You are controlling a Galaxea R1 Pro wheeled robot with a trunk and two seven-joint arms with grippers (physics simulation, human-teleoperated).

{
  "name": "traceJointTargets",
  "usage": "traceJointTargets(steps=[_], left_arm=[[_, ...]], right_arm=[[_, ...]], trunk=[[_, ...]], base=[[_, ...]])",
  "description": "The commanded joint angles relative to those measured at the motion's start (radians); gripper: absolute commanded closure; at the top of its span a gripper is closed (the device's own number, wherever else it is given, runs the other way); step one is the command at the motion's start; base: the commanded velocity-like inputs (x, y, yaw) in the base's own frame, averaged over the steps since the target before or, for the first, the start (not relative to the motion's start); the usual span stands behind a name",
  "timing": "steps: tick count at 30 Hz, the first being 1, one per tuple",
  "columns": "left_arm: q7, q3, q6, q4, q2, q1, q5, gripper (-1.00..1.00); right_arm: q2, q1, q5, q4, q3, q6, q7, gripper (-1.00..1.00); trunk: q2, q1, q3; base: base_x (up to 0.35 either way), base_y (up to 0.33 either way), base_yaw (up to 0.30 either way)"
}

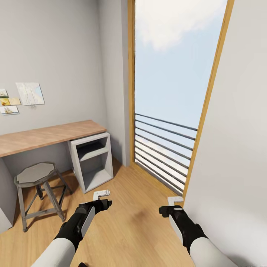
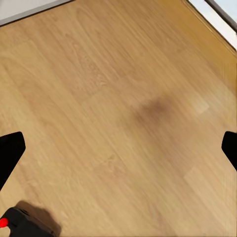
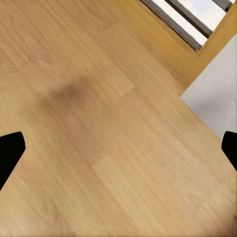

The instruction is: Attach the digital camera to the camera tripod in the bedroom.

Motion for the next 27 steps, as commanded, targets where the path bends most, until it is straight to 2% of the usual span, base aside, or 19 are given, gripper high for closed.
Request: traceJointTargets(steps=[1, 27], left_arm=[[0.0, 0.004, 0.006, -0.001, -0.001, 0.0, 0.009, -1.0], [0.006, 0.001, 0.005, -0.003, -0.001, 0.0, 0.005, -1.0]], right_arm=[[0.001, 0.0, 0.008, -0.002, 0.0, 0.007, -0.001, -1.0], [-0.001, 0.0, 0.01, -0.002, 0.001, -0.004, -0.003, -1.0]], trunk=[[-0.008, 0.004, -0.004], [-0.19, 0.103, -0.086]], base=[[0.0, 0.0, 0.0], [0.0, 0.0, 0.0]])
